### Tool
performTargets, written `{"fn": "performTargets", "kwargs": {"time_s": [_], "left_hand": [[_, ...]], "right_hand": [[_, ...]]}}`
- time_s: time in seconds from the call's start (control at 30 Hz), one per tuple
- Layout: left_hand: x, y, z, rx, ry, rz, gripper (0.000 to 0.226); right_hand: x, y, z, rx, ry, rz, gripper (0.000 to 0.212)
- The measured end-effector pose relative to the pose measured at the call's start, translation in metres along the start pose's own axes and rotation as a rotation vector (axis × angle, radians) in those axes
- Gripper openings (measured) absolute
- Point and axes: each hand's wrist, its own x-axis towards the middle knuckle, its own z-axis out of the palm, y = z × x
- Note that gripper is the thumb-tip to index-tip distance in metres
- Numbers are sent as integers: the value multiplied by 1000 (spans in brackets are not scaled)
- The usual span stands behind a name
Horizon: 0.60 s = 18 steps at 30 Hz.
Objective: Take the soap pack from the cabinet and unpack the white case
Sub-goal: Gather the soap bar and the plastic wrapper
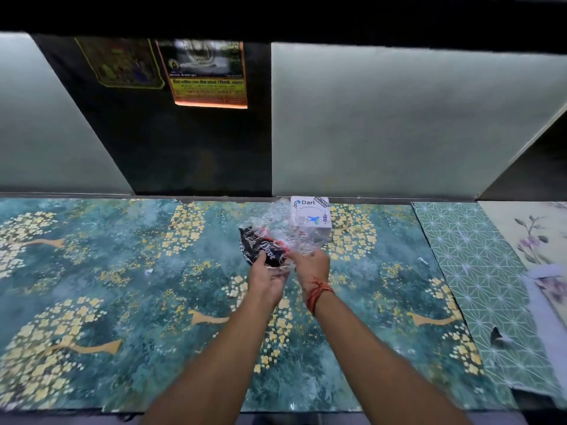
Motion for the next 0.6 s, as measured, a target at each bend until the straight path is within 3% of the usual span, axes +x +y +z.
{"fn": "performTargets", "kwargs": {"time_s": [0.07, 0.13, 0.3, 0.43, 0.5, 0.6], "left_hand": [[-18, -6, -10, 112, -71, -24, 42], [-37, -3, -25, 214, -142, 10, 31], [-60, 16, -58, 421, -302, 128, 30], [-79, -10, -74, 710, -233, 223, 23], [-90, -26, -79, 715, -201, 253, 23], [-102, -54, -90, 732, -215, 276, 21]], "right_hand": [[-7, -10, -13, 6, -3, -56, 16], [-12, -19, -37, 19, -124, -87, 14], [-19, -12, -99, -197, -314, -74, 16], [-38, 10, -141, -154, -334, -40, 21], [-53, 23, -158, -84, -358, -21, 26], [-68, 44, -181, 15, -236, -39, 26]]}}
